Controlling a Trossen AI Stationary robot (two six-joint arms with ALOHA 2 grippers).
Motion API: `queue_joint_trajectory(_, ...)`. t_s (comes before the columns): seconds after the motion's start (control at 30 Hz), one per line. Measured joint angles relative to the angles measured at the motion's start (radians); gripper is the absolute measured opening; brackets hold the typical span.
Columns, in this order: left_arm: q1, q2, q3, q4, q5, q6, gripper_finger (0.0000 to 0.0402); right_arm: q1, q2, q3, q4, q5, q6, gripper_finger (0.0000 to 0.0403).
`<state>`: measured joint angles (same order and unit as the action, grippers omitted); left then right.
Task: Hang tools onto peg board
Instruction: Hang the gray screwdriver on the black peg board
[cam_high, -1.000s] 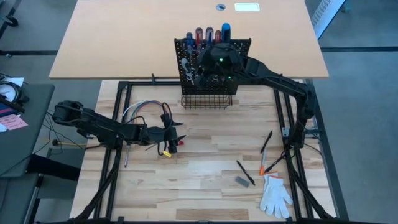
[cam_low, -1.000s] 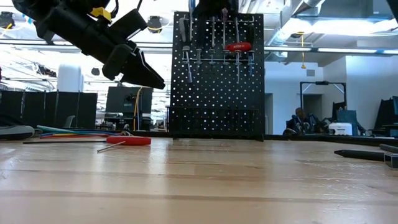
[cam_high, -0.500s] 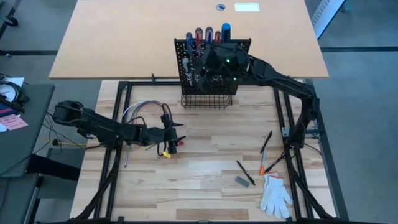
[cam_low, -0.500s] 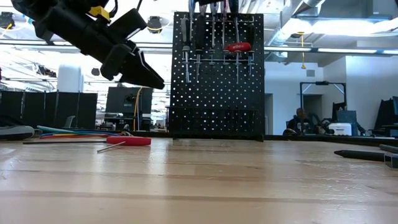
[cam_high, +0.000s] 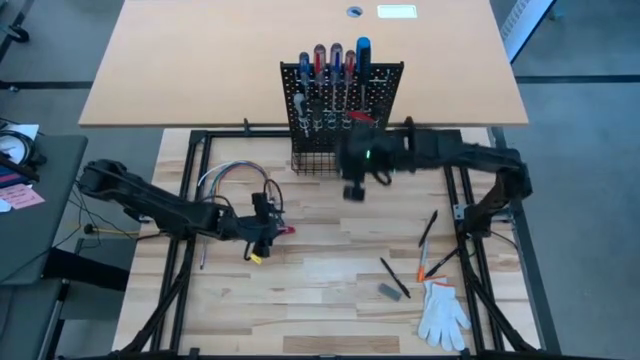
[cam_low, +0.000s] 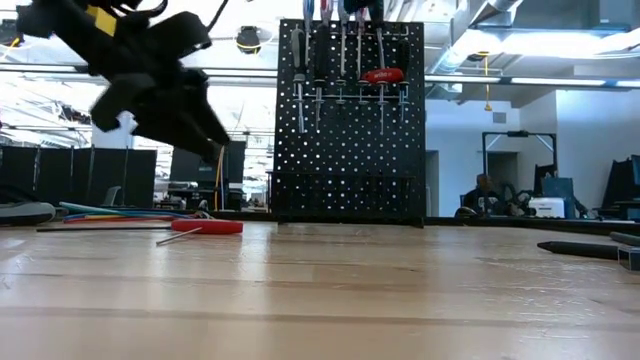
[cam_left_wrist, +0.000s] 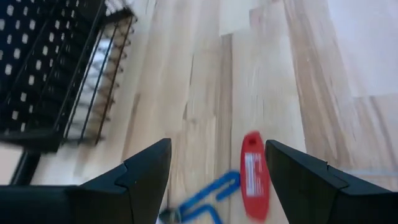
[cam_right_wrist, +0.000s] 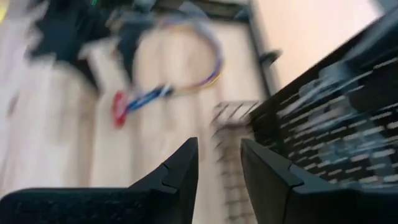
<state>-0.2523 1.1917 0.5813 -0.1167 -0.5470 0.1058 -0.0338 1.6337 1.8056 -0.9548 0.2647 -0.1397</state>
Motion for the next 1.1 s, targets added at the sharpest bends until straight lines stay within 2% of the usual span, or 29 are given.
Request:
queue_joint_trajectory(0.1,-0.003,-0.064,0.001,-0.12,-0.001,-0.078,0.0256,0.065,-0.06,-0.191,0.091,0.034,0.046,0.0117)
queue_joint_trajectory(0.27,0.024,-0.168,0.001,-0.404,0.009,-0.309,0.0256,0.18,-0.13,-0.559,0.464,0.113,0.168,0.0116)
queue_joint_trajectory(0.33,0.058,-0.191,0.001,-0.523,0.06,-0.44,0.0256,0.223,-0.131,-0.682,0.648,0.115,0.21,0.0116)
queue_joint_trajectory(0.43,0.134,-0.189,0.019,-0.665,0.221,-0.646,0.0256,0.272,-0.084,-0.805,0.881,0.114,0.25,0.0116)
queue_joint_trajectory(0.53,0.201,-0.148,0.042,-0.757,0.363,-0.789,0.0256,0.295,-0.006,-0.85,1.014,0.114,0.25,0.0116)
queue_joint_trajectory(0.73,0.269,0.017,0.073,-1.002,0.594,-0.938,0.0256,0.289,0.128,-0.849,1.128,0.114,0.236,0.0116)
queue_joint_trajectory(0.9,0.267,0.174,0.078,-1.039,0.665,-0.949,0.0247,0.279,0.157,-0.849,1.107,0.114,0.237,0.0116)
queue_joint_trajectory(1.1,0.258,0.348,0.08,-1.061,0.673,-0.915,0.0218,0.294,0.147,-0.848,1.122,0.114,0.237,0.0116)
